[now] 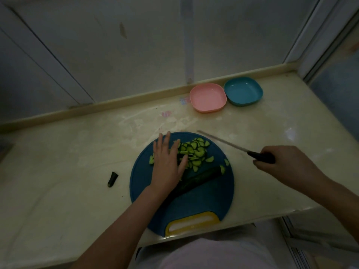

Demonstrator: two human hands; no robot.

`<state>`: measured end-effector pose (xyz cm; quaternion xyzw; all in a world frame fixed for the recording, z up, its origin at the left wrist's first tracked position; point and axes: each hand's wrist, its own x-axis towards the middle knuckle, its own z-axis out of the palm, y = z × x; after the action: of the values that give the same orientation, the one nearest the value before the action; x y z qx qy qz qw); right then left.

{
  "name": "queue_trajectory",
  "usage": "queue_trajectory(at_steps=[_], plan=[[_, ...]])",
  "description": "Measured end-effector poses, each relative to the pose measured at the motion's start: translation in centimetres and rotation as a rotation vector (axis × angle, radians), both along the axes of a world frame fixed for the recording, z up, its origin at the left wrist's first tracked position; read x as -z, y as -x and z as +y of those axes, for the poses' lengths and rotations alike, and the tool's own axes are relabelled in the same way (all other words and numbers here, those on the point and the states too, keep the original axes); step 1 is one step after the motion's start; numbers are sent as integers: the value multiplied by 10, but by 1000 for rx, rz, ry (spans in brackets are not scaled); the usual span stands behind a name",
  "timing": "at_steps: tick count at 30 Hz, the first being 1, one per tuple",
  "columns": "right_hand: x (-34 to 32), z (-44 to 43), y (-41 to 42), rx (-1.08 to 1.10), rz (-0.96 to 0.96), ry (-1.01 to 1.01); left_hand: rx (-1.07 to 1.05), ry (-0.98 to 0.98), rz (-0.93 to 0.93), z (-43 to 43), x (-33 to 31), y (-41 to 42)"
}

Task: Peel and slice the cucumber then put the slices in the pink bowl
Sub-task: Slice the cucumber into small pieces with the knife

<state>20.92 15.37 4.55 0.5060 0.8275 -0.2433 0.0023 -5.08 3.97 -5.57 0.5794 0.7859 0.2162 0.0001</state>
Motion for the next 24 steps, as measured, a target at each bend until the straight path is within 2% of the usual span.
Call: queue_trajectory(at_steps=[2, 5, 7, 9, 14, 17, 24], plan=[[4, 3, -2, 74, 52, 28, 81, -36, -67, 13, -9, -14], [14, 5, -4, 168, 100, 50, 359, 149, -196, 30, -16, -34], [20, 6, -4, 211, 118, 63, 541, 266, -177, 42, -12, -46], [25, 6, -3, 236, 131, 78, 624, 354, -149, 54, -6, -56], [34, 5, -2, 275, 165, 126, 657, 410, -112, 78, 0, -64], [38, 6, -3, 289, 152, 126, 652, 423, -30, 89, -3, -58], [43, 2, -4, 309, 158, 158, 513, 484, 174, 104, -14, -50]])
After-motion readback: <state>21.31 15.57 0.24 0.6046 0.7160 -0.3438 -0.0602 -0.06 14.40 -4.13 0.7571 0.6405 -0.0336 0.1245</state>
